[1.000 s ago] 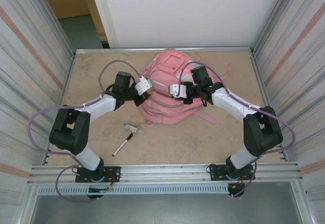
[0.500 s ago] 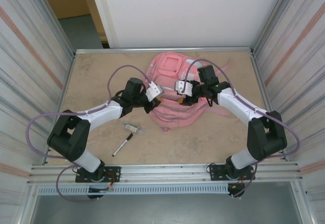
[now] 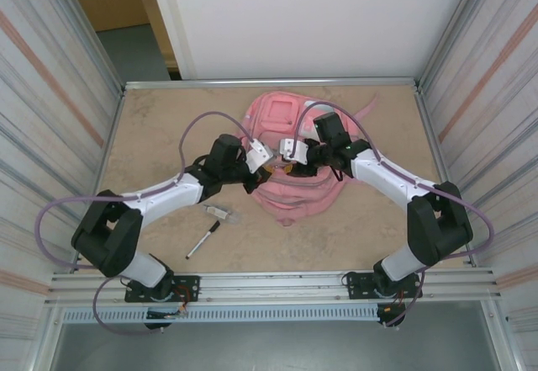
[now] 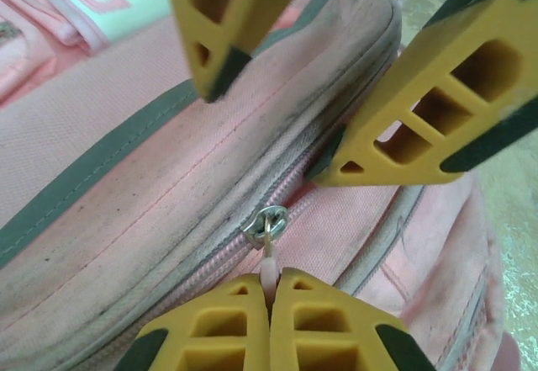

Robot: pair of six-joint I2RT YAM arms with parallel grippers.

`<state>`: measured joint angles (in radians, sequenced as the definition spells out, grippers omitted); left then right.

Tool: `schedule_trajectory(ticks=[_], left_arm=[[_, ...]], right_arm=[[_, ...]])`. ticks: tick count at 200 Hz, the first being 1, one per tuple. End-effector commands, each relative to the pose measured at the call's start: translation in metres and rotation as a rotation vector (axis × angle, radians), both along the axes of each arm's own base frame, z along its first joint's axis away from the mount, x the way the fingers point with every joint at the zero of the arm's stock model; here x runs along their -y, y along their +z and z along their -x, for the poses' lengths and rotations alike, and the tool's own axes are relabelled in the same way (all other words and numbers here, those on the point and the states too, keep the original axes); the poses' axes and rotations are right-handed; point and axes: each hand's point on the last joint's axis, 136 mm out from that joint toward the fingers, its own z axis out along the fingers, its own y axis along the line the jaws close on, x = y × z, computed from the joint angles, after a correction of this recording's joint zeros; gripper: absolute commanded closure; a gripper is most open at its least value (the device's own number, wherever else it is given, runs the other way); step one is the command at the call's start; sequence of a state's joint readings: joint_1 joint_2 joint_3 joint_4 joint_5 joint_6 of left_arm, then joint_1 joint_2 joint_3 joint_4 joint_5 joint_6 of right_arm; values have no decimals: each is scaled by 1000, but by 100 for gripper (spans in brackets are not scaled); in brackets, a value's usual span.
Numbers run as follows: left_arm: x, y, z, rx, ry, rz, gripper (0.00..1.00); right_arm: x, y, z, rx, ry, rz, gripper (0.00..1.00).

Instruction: Pack books, pencil case, and school supplies into a backpack

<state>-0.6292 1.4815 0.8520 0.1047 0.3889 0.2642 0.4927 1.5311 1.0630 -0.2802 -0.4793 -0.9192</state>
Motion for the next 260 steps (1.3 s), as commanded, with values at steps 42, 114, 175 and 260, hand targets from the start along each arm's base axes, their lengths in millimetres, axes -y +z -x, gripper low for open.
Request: schedule_trajectory(ticks=[42,114,175,260], left_arm=[[-3,33,0,89,-6,73,100],[-108,16,-59,30,293,-65,100],[-98,-6,-67,-24,157,-126,100],[-4,3,38,-6,-147,-29,100]], right_arm=[[2,-18,7,-62,-44,54,74],[16,23,40,73,167,24,100],[18,20,28,178,190,62,100],[44,52,-24,266,153,-31,100]])
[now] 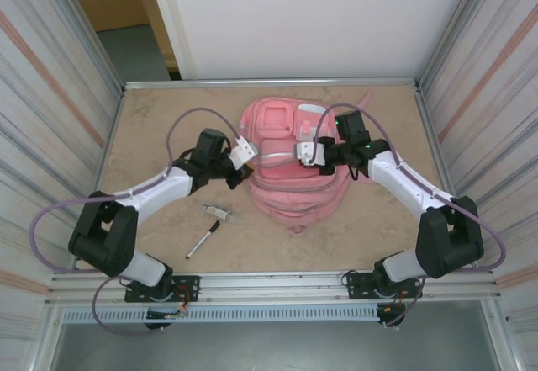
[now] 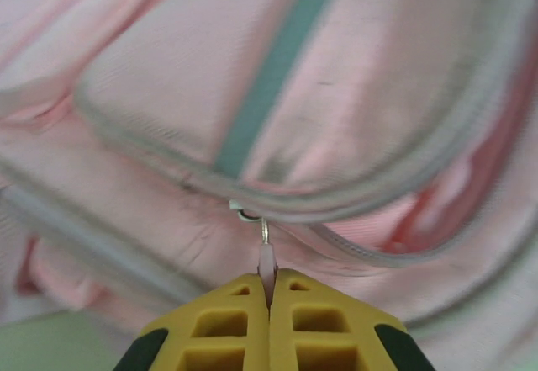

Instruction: Pack books, pencil case, and school supplies into a backpack

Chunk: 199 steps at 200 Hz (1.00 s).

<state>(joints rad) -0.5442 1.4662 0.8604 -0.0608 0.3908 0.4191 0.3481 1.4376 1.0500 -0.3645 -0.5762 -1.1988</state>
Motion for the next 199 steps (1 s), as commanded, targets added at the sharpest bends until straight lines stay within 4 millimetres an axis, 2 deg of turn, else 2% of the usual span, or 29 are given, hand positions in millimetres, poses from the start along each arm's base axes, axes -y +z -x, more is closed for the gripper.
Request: schedule_trajectory(ticks=[1,18,24,30,66,76,97,143,164,199], left_arm=[[35,25,44,-7,-144,113,100],[46,27,55,-11,-168,147,100],[48,29,55,-16,-167,157,100],[49,30,53,-20,-157,162,100],[53,39,38,-1,-142,141,100],[51,38,30,8,-119,127,100],[33,33,11,-10,-41,91,100],[-26,-4,-30,-60,184,-35,100],[-41,-13,-40,-77,237,-32,100],[-58,-15,-52,-72,302,-62,100]], right_arm=[[-1,29,-20,101,59,-60,100],[6,28,-30,85,38,-61,100],[7,26,-31,70,29,-57,87],[7,24,-27,51,30,-53,83],[8,8,-6,31,25,-33,83],[10,5,-3,34,22,-16,87],[13,8,-2,36,20,-21,100],[14,14,3,28,61,-33,100],[14,13,5,24,75,-30,100],[14,14,7,24,85,-22,100]])
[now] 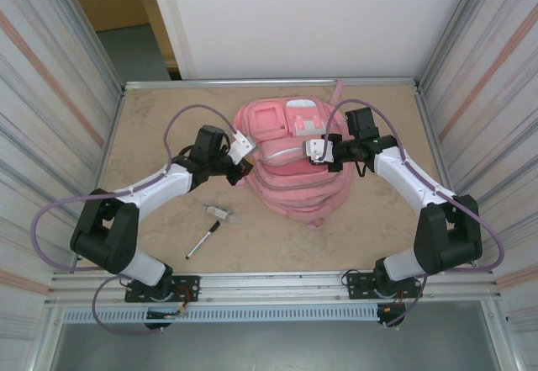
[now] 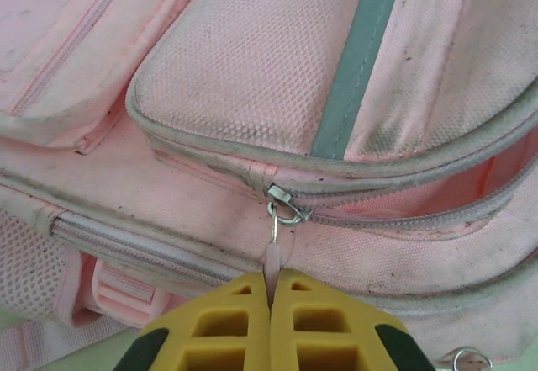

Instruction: Pack books, pencil case, and school supplies into a backpack

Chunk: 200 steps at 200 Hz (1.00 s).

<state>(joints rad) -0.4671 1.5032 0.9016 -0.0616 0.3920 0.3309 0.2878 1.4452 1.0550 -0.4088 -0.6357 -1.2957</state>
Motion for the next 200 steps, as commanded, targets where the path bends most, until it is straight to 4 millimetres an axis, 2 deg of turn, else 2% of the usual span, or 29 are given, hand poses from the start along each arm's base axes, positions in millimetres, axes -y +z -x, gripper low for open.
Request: schedule_trajectory(ticks=[1,9,27,55,75,82,93,98,105,116,125,138,139,142,144,161,182,191,200], left_arm=[[-39,-18,-24,-26,169,-102,100],[-42,-19,-28,-34,188,-107,96],[-45,-16,-35,-23,213,-107,77],[-48,-5,-43,35,250,-94,65],[-51,10,-42,27,298,-55,62],[-52,15,-39,18,313,-37,61],[-56,25,-33,3,364,6,60],[-59,29,-30,-16,402,31,59],[-64,33,-25,-45,455,71,57],[-68,38,-13,-81,503,125,55],[-74,39,-2,-111,543,152,53],[-89,37,11,-154,644,171,51],[-91,36,12,-158,655,171,51],[-95,35,14,-167,680,170,51],[-97,34,16,-175,694,169,50],[-109,27,36,-246,763,155,49],[-123,14,62,-368,856,124,48],[-128,4,72,-416,897,113,48],[-137,-6,81,-459,965,107,48]], right_arm=[[-1,17,8,14,47,-26,100],[-3,18,9,13,52,-30,100],[-4,17,12,14,56,-23,100],[-7,14,8,17,48,-24,100],[-8,5,4,26,23,-3,100],[-8,3,1,19,9,-3,86],[-11,3,-2,9,-13,-9,55],[-12,3,-3,6,-24,-12,46],[-15,4,-1,-7,-33,-18,38],[-23,7,7,-20,-15,-31,34],[-31,10,16,-21,7,-28,26],[-42,14,22,-17,15,-9,23],[-42,14,23,-17,15,-7,20],[-44,15,24,-14,14,0,3],[-45,15,25,-15,13,5,0],[-54,20,30,0,-19,32,1],[-78,32,40,27,-75,-10,1],[-93,42,36,14,-172,-66,1],[-101,53,25,-32,-346,-125,1]])
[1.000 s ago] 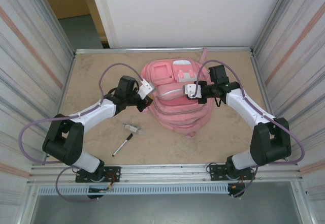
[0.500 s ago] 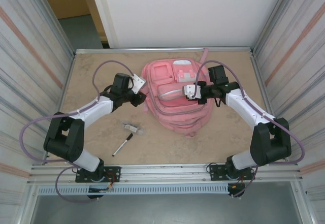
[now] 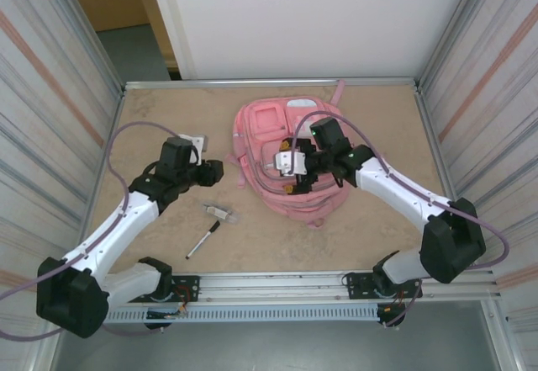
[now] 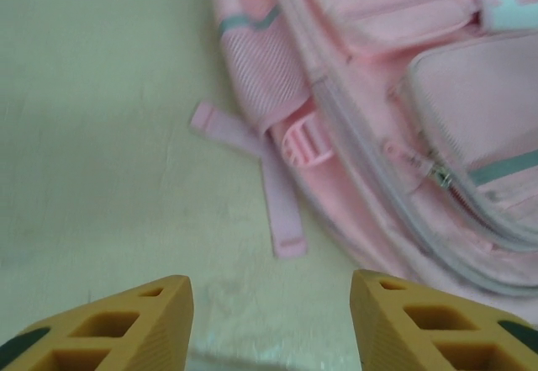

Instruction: Pack books, pencil case, and school supplies into a backpack

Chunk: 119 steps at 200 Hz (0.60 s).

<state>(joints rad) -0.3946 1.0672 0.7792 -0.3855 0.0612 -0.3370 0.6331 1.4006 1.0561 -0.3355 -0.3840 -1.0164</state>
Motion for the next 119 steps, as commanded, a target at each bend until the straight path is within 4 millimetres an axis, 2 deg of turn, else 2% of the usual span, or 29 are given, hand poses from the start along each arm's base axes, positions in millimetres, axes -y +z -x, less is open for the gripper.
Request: schedule_trajectory(ticks=[1,13,34,43,62,86,99,119], left_arm=[[-29,-42,40,-231,203,0,48],[-37,-52,52,-298,261,15,48],[-53,-63,67,-362,353,44,48],[-58,-65,70,-369,385,71,48],[-73,-61,73,-379,453,156,46],[-87,-51,69,-351,483,232,45],[-90,-46,66,-342,472,235,44],[-90,-38,65,-343,438,215,44]], right_arm=[[-19,41,-23,-25,-365,-152,1],[-23,48,-32,-170,-558,-215,1],[-44,41,-24,-469,-624,-295,1],[-56,34,-13,-551,-597,-277,1],[-81,11,5,-570,-582,-194,2],[-112,-24,45,-678,-460,-82,6],[-119,-46,58,-730,-442,2,10],[-124,-82,71,-692,-429,160,8]])
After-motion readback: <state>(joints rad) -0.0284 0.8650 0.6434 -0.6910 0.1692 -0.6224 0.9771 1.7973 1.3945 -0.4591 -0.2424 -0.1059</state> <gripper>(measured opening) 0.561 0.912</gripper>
